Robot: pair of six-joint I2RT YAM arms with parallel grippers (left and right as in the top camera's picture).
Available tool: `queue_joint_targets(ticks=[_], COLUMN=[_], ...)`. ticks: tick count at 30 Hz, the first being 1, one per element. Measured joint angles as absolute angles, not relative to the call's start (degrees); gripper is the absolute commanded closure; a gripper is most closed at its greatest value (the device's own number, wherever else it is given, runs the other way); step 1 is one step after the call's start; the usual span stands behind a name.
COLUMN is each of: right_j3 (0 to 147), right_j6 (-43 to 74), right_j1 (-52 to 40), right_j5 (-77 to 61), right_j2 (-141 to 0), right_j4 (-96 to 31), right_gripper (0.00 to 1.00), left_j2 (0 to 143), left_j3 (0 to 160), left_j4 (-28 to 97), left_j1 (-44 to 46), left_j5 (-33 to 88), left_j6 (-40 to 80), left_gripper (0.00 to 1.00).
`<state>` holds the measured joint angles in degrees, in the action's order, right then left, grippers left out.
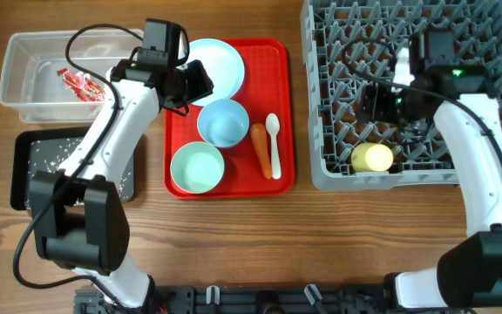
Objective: Sort waste into correct bins and load items into the dishwasher rack
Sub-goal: 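Reach right gripper to the white bowl on the red tray and grasp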
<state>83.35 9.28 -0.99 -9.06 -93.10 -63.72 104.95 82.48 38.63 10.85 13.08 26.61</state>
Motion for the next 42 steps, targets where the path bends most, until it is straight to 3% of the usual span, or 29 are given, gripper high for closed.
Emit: queue_joint_targets(ticks=[7, 15, 24, 38, 42], right_j3=[86.3, 86.4, 86.4, 86.4, 86.4], right_j6=[5.3, 5.9, 17.7, 30.7, 33.9], right_j1=[-2.0, -12.0, -25.9, -29.6, -32.2], right_j5=[-19.7, -26.3, -13.8, -8.0, -9.4], right_j2=[-90.8, -90.3, -91.6, -105.9, -110.9], right_j4=[-61.5, -53.2, -44.2, -35.2, -33.2], right_gripper=[0.12, 0.13, 0.22, 0.25, 0.39], left_j2=[104.9, 101.0, 93.5, 92.4, 92.4], left_j3=[82.5, 82.5, 82.5, 82.5, 82.5], left_j4=[39.0, 41.4, 44.2, 50.2, 50.9], left_j1=[10.9, 10.9, 10.4, -4.0, -5.4], left_j5=[13.1, 13.1, 13.1, 12.4, 12.4], left_j6=[22.2, 18.2, 18.0, 25.7, 26.5], left_gripper=[0.52, 0.51, 0.51, 0.53, 0.52])
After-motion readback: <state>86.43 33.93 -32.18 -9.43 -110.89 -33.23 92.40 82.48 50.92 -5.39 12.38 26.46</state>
